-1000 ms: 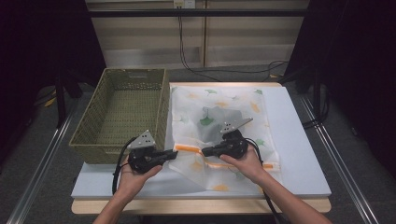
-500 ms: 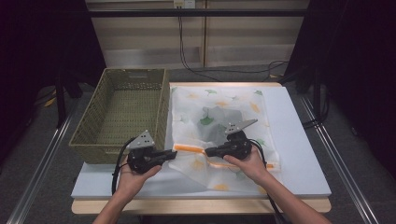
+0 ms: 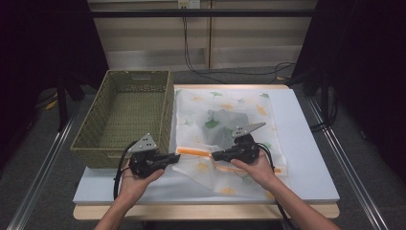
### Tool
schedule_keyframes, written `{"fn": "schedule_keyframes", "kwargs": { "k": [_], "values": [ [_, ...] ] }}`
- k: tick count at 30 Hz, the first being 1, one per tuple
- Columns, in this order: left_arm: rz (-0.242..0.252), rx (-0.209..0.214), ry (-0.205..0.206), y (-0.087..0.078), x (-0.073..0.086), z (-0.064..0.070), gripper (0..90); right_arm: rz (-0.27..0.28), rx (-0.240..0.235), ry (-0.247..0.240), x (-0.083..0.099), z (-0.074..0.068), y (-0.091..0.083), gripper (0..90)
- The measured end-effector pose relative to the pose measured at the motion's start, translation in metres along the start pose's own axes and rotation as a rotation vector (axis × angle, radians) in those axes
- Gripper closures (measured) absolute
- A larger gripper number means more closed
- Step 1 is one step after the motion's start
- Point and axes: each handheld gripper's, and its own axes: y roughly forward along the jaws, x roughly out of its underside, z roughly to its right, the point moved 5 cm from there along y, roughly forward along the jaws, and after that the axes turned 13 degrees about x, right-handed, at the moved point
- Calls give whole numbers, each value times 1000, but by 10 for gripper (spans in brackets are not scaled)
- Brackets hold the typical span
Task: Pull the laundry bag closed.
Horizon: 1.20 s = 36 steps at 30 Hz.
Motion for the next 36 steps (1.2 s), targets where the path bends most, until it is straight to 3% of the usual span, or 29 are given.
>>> {"fn": "schedule_keyframes", "kwargs": {
  "k": [36],
  "values": [
    [7,4,-10,-3,-2,0,881,-2,26,8,1,3,-10,900]
  ]
}}
